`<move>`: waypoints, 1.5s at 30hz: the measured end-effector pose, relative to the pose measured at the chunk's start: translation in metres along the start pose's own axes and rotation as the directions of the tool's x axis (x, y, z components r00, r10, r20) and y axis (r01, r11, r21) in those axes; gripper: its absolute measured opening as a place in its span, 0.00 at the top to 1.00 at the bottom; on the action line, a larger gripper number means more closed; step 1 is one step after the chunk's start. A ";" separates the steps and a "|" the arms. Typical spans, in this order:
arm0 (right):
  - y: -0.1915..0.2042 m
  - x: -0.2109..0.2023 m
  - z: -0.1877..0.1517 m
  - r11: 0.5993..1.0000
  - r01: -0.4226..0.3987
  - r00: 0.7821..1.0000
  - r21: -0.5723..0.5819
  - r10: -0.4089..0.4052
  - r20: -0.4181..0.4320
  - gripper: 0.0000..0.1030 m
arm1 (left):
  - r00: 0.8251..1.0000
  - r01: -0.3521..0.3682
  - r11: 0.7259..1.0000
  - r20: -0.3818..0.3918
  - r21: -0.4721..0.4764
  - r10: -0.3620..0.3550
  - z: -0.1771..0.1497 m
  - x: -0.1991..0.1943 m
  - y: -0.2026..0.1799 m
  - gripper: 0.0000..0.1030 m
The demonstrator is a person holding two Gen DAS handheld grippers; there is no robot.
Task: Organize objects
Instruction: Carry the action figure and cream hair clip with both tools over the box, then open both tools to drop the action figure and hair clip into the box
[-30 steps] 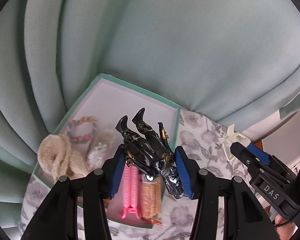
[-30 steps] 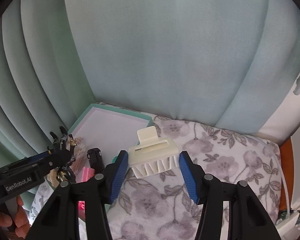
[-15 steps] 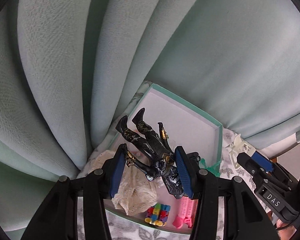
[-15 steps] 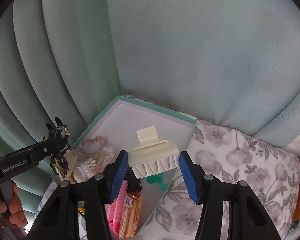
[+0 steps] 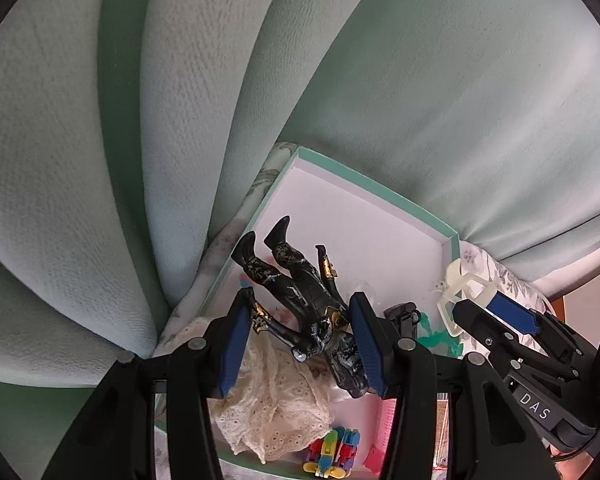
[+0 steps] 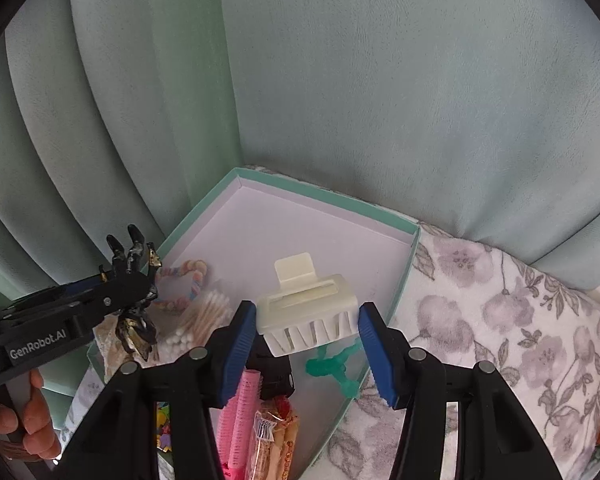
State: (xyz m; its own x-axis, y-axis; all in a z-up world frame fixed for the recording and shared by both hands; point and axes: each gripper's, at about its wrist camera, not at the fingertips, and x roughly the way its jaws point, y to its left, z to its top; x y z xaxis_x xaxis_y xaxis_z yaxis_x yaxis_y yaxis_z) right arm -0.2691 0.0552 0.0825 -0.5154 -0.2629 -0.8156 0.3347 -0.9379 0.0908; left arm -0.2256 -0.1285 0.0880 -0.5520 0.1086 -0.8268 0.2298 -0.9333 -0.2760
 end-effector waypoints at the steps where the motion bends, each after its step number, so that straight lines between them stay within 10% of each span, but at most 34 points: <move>1: -0.001 0.003 0.000 1.000 0.000 1.000 0.002 0.000 -0.004 0.46 | 1.000 -0.004 1.000 -0.006 -0.002 0.004 -0.001 0.004 0.003 0.50; 45: -0.007 -0.009 -0.005 1.000 0.014 1.000 0.013 -0.013 -0.016 0.39 | 0.998 -0.032 0.999 -0.053 0.015 0.033 -0.015 -0.011 -0.014 0.43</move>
State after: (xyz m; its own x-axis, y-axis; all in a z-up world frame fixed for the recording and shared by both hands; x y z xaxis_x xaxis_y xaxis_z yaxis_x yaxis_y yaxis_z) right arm -0.2627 0.0652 0.0867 -0.5074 -0.2467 -0.8257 0.3170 -0.9444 0.0874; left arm -0.2109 -0.1112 0.0932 -0.5009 0.0960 -0.8601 0.2353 -0.9413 -0.2421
